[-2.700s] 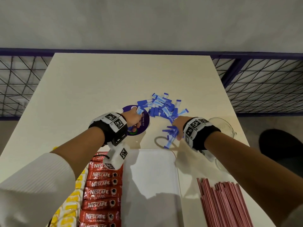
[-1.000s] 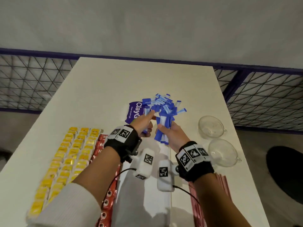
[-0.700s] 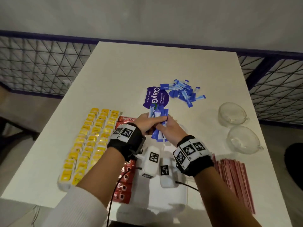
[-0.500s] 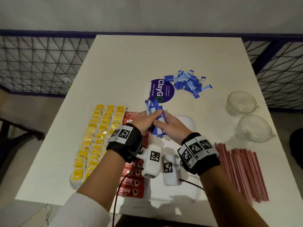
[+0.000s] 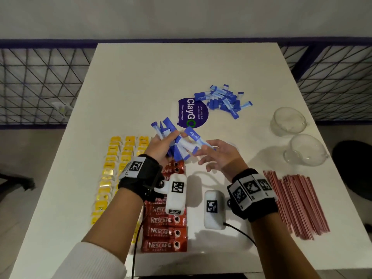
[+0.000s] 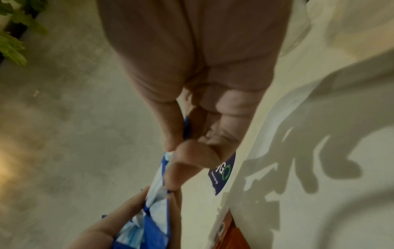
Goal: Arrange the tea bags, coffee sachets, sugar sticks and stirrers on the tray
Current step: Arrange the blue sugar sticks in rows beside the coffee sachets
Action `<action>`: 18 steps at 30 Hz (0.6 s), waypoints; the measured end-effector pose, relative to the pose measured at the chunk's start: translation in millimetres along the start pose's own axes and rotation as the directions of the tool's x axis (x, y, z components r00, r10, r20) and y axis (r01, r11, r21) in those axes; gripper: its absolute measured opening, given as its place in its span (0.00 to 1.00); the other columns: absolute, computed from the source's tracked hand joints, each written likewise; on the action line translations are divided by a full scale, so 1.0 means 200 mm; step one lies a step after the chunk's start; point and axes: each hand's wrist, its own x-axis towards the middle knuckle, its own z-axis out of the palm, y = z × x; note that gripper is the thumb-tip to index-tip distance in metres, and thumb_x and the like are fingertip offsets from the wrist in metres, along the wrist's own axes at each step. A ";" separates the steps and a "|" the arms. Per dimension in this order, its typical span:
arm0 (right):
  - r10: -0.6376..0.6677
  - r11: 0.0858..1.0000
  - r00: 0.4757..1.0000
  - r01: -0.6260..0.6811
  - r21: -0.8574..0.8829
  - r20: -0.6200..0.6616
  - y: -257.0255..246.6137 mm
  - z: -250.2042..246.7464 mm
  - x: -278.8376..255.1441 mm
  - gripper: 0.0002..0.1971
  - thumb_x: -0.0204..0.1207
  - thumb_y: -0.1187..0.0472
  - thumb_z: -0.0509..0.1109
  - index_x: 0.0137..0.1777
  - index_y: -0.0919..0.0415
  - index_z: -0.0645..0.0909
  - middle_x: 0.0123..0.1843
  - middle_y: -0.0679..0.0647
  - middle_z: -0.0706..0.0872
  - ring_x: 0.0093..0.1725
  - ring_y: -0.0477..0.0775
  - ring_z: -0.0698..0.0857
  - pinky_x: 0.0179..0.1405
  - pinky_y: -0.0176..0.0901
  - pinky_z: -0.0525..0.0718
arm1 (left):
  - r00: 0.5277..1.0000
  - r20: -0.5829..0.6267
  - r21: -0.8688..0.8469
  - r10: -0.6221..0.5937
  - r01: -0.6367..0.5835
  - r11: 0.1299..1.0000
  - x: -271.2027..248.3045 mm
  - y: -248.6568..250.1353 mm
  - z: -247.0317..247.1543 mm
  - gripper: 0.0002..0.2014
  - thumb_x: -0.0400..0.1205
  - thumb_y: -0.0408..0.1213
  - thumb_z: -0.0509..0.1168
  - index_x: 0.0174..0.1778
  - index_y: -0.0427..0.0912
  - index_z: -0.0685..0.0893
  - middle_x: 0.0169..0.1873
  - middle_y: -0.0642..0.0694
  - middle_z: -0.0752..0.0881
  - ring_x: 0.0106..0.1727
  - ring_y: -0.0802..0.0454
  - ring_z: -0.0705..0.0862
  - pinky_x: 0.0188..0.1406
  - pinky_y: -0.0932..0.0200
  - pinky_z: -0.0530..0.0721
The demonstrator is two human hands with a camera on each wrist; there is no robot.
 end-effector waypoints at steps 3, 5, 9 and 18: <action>0.022 1.000 1.000 -0.022 -0.016 -0.019 -0.03 -0.01 -0.01 0.07 0.81 0.65 0.63 0.55 0.66 0.72 0.36 0.58 0.87 0.21 0.48 0.81 0.18 0.35 0.72 | 1.000 -0.011 -0.015 0.003 -0.004 1.000 0.01 0.01 0.00 0.10 0.84 0.29 0.58 0.37 0.37 0.79 0.23 0.48 0.86 0.25 0.53 0.87 0.29 0.59 0.87; 0.026 0.999 0.999 -0.027 -0.040 -0.035 -0.05 -0.03 -0.02 0.05 0.81 0.64 0.63 0.53 0.64 0.73 0.36 0.60 0.86 0.23 0.50 0.79 0.20 0.36 0.70 | 1.000 -0.010 -0.013 -0.005 0.005 1.000 0.01 0.01 0.01 0.12 0.84 0.28 0.59 0.34 0.35 0.77 0.22 0.45 0.81 0.20 0.52 0.83 0.23 0.61 0.85; 0.000 0.994 0.999 -0.006 -0.108 -0.055 -0.07 -0.05 -0.01 0.03 0.80 0.65 0.64 0.50 0.65 0.76 0.33 0.58 0.81 0.21 0.47 0.75 0.18 0.34 0.67 | 0.998 0.054 -0.004 -0.038 0.038 0.999 0.01 0.03 0.03 0.11 0.83 0.33 0.62 0.34 0.39 0.73 0.20 0.49 0.73 0.15 0.57 0.70 0.15 0.68 0.71; -0.067 0.997 0.992 0.062 -0.052 -0.111 -0.09 -0.06 0.03 0.06 0.79 0.69 0.65 0.41 0.63 0.79 0.29 0.59 0.79 0.19 0.45 0.74 0.18 0.33 0.73 | 0.994 0.084 0.255 -0.071 0.047 0.966 0.02 0.05 0.02 0.11 0.77 0.32 0.69 0.32 0.40 0.74 0.16 0.53 0.72 0.14 0.60 0.65 0.12 0.69 0.61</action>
